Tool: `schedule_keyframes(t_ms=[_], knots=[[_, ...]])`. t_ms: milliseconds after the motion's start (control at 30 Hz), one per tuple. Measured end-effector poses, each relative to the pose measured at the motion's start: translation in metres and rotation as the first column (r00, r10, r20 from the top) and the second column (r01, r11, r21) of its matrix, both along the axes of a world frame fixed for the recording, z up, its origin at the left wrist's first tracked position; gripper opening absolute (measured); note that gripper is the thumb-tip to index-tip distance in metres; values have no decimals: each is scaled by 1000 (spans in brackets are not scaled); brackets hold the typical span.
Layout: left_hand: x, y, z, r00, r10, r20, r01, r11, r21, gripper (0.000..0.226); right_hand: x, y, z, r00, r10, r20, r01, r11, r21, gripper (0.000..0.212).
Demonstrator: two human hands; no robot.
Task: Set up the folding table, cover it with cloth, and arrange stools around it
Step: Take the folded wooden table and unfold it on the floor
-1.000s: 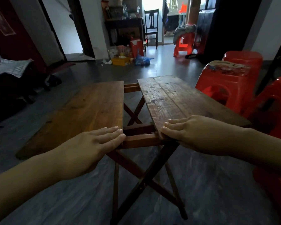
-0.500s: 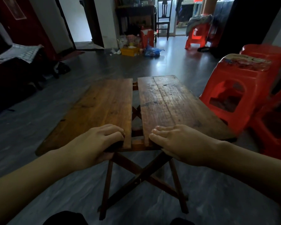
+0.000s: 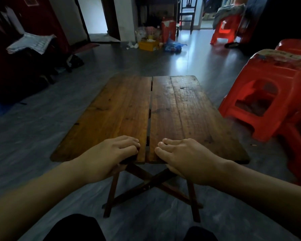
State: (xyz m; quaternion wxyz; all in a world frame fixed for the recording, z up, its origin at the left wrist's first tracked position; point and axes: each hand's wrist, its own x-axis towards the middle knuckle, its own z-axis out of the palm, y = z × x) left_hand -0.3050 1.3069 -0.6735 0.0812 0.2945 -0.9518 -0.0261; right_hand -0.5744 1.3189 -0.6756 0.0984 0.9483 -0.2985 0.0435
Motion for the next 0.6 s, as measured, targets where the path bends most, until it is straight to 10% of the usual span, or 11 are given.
schedule_keyframes(t_ms=[600], knots=[[26, -13, -18, 980, 132, -148, -115, 987, 117, 28, 38, -17, -27, 997, -68, 23, 70, 994, -86, 43]])
